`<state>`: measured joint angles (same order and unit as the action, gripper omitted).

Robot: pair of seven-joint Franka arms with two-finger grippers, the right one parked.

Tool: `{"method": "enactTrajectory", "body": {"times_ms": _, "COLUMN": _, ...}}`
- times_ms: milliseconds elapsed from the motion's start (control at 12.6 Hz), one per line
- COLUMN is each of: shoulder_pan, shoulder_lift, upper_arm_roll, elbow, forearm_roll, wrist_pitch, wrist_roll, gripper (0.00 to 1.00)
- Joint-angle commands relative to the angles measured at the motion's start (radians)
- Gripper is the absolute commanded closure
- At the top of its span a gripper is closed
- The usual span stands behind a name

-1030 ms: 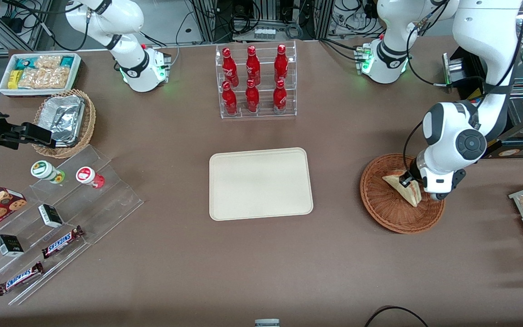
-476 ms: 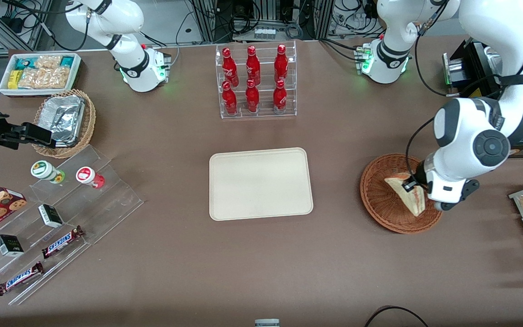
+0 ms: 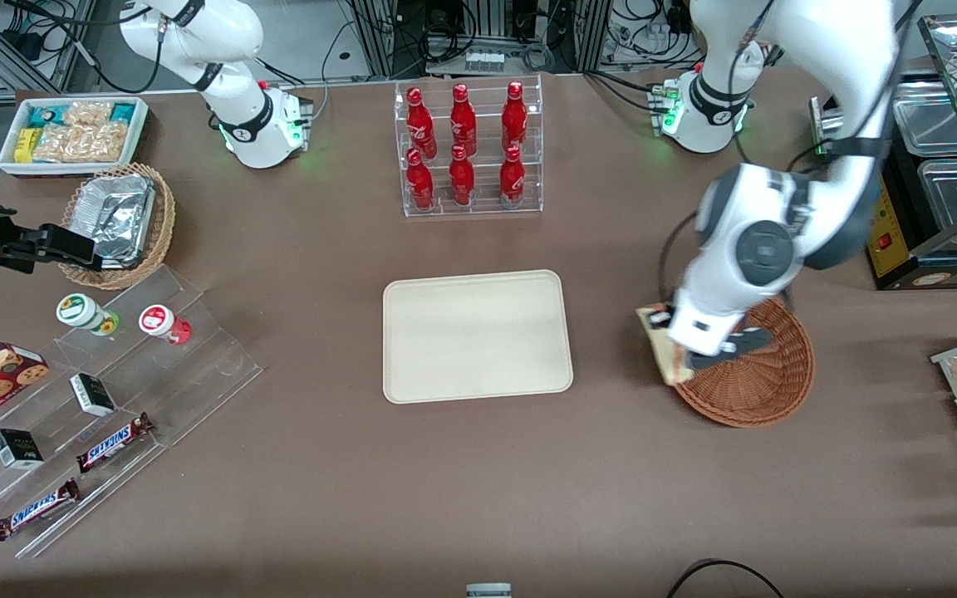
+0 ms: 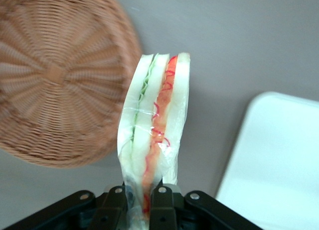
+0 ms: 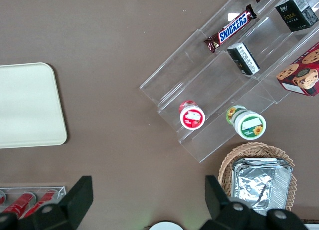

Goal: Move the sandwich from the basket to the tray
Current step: 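Lift the sandwich out of the basket and carry it over the tray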

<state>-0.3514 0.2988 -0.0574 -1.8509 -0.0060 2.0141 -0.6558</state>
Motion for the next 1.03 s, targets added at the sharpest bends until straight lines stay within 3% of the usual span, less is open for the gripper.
{"method": "enactTrajectory", "body": {"times_ms": 0, "shoulder_pan": -0.114, "shoulder_lift": 0.135, "upper_arm_roll": 0.013, "elbow": 0.190, "forearm_roll": 0.000, "wrist_pitch": -0.087, "wrist_roll": 0.007, "gripper": 1.00}}
{"method": "enactTrajectory", "body": {"times_ms": 159, "shoulder_pan": -0.179, "shoulder_lift": 0.236, "upper_arm_roll": 0.013, "elbow": 0.336, "forearm_roll": -0.003, "wrist_pitch": -0.158, "wrist_roll": -0.002, "gripper": 1.00}}
{"method": "enactTrajectory", "body": {"times_ms": 555, "shoulder_pan": -0.287, "shoulder_lift": 0.387, "upper_arm_roll": 0.011, "elbow": 0.491, "forearm_roll": -0.014, "wrist_pitch": -0.155, "wrist_roll": -0.073, "gripper": 1.00}}
{"method": "enactTrajectory", "body": {"times_ms": 951, "shoulder_pan": -0.316, "shoulder_lift": 0.453, "upper_arm_roll": 0.004, "elbow": 0.532, "forearm_roll": -0.090, "wrist_pitch": -0.071, "wrist_roll": -0.077, "gripper": 1.00}}
